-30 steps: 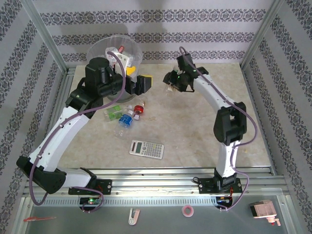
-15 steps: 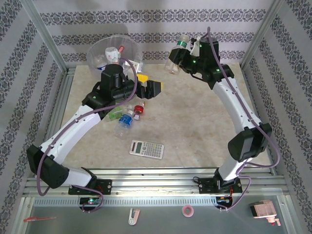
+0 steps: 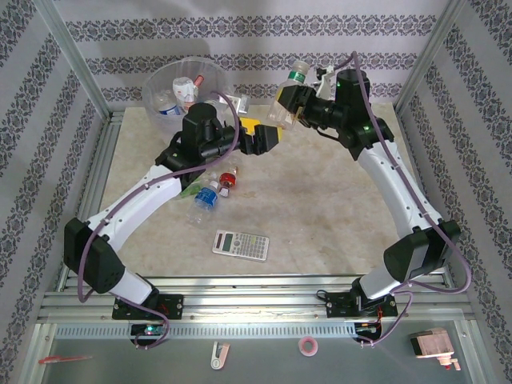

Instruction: Throw the plastic bottles in the bin

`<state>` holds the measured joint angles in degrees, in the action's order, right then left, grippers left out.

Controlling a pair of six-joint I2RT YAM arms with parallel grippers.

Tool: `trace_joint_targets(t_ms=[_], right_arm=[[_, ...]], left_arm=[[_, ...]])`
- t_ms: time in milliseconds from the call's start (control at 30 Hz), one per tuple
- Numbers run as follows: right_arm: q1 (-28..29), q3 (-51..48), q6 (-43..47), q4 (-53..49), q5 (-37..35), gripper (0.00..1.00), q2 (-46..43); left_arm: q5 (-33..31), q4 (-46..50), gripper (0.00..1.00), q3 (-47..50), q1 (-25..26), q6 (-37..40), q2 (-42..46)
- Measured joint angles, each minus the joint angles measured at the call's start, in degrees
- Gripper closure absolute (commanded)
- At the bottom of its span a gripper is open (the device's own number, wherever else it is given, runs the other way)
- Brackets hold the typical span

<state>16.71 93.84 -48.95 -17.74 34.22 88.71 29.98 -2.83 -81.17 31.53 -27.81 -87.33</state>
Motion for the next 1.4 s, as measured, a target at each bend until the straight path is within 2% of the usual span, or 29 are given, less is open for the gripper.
trace_joint_targets(t_ms=[200,300,500,800,967,1200,1267,1400], right_arm=[[0.8,-1.7,-0.7,0.9,2.1,0.65,-0.1],[1.2,-1.8,-0.9,1.3,2.8,0.65,-0.1],[2.3,-1.8,-0.9,2.0,4.0,0.65,-0.1],[2.7,-2.1,-0.6,2.1,3.7,0.64,-0.3],[3.0,-2.2,-0.5,2.1,3.5,0.41,-0.3],[3.2,-2.2,1.7,2.2,4.3,0.08,-1.3],[3.3,-2.2,2.8,2.2,4.3,0.02,-2.5],[3.3,-2.5,4.8,2.3,3.7,0.02,-6.0]], left_arm=[[1.4,-0.6,0.01,-1.7,0.0,-1.2,-2.1],[1.8,-0.6,0.05,-2.8,0.0,-1.5,-2.8],[2.3,-0.5,0.21,-3.8,0.0,-2.2,-3.8],[1.3,0.2,0.52,-4.0,0.4,-2.3,-4.0],[1.3,0.7,0.61,-4.1,0.4,-2.2,-3.9],[0.9,2.8,0.65,-4.3,0.1,-0.8,-2.7],[0.2,4.0,0.65,-4.3,-0.4,-0.2,-1.8],[-2.2,8.2,0.65,-4.3,-3.0,1.2,1.5]])
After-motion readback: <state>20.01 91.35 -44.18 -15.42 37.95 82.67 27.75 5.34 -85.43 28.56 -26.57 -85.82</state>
